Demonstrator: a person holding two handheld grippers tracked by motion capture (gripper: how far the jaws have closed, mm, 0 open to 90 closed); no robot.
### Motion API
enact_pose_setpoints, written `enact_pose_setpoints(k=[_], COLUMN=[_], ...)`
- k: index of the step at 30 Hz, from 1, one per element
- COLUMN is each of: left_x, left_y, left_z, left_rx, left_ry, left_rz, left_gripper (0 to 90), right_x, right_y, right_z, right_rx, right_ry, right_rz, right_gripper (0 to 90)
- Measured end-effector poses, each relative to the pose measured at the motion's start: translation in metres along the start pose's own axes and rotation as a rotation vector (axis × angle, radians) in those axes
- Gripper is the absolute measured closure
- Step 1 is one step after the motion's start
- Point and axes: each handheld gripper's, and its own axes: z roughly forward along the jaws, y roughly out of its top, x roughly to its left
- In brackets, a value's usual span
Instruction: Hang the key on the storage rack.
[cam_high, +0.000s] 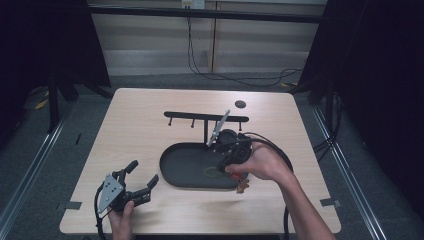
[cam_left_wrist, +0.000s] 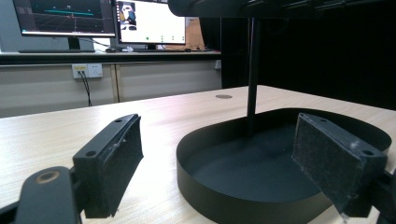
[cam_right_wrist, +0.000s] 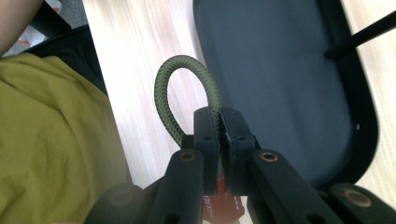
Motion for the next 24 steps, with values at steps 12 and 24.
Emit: enact_pose_setpoints(k=[12,24], left_x=[0.0,0.0], left_y=[0.0,0.0], left_z=[0.0,0.0], left_rx=[0.003,-0.003], left_ry=[-0.001,0.002], left_rz=[0.004,-0.005], left_gripper=[15.6,15.7], right_x=[-0.011,-0.031], right_y=[0.019,0.032], right_z=[-0.012,-0.03], right_rx=[-0.019,-0.046], right_ry=[-0.019,-0.047], right_rz=[-0.003,0.036], right_gripper=[85.9,85.9])
